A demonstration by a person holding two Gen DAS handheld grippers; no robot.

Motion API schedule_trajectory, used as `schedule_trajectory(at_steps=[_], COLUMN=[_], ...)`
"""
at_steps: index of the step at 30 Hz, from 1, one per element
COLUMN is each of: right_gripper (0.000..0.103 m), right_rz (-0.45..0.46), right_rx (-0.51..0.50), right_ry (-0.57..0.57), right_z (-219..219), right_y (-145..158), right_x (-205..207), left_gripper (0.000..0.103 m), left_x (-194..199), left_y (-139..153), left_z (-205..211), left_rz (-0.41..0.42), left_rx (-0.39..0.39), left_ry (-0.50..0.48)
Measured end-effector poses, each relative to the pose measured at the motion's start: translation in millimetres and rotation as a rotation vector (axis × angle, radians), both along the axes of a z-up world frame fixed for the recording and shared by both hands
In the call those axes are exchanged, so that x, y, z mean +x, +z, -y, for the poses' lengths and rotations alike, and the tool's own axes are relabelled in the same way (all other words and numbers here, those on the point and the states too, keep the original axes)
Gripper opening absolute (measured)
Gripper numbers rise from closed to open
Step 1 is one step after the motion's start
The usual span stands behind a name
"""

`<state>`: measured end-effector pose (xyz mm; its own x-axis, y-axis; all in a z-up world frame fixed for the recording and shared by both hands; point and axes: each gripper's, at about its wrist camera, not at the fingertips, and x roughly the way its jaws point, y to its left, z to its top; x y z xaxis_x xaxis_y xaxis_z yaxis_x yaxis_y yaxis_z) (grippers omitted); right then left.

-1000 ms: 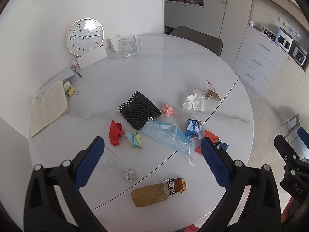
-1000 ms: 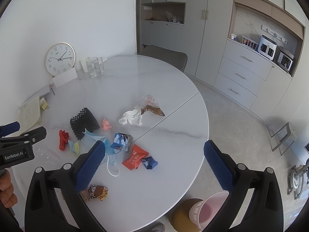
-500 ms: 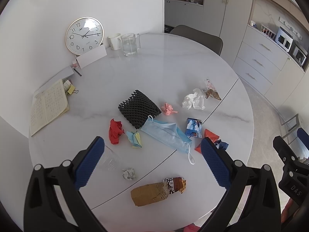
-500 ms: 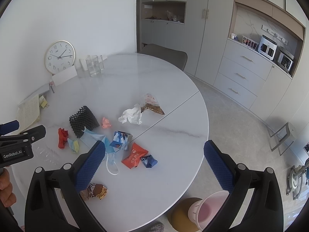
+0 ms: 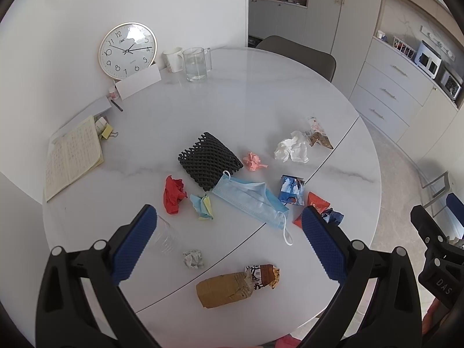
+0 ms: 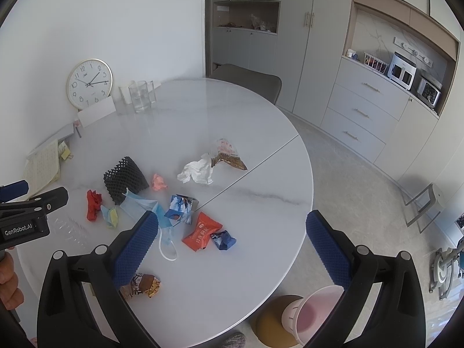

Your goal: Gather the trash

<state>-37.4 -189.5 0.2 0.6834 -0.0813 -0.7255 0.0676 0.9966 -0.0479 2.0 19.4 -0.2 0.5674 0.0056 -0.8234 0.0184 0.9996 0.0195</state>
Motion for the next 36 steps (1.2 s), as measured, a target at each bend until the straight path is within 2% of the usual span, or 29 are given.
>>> schedule_trajectory(at_steps=[22,28,31,36], right_gripper=[0.101,0.101,0.101,0.101], right_rz=[0.012,0.053,0.030,-0.024], right_rx=[0.015,0.115,0.121,0.054], right_ry=[0.001,0.007,0.018,0.024], right_z=[-0.6,4.6,2.2,-9.5], right_y=[-2.1,-15.7,-24.7,-45.6], right_x=[-1.9,-7.7,-6.6,-4.2], left_gripper=[0.095,0.095,0.095,0.095], left_x=[-2.4,-5.6,-8.1,-24.1], left_y=[-4.8,-26.3,-43.1,-88.6], left_z=[-2.9,-10.7,-11.9,-12.6], left_rz=[0.004,-0.011,-0.020,-0.080], left_rx=[0.001,-0.005,0.012,0.053], left_ry=[-0.022,-0.141,-0.228,-0.471])
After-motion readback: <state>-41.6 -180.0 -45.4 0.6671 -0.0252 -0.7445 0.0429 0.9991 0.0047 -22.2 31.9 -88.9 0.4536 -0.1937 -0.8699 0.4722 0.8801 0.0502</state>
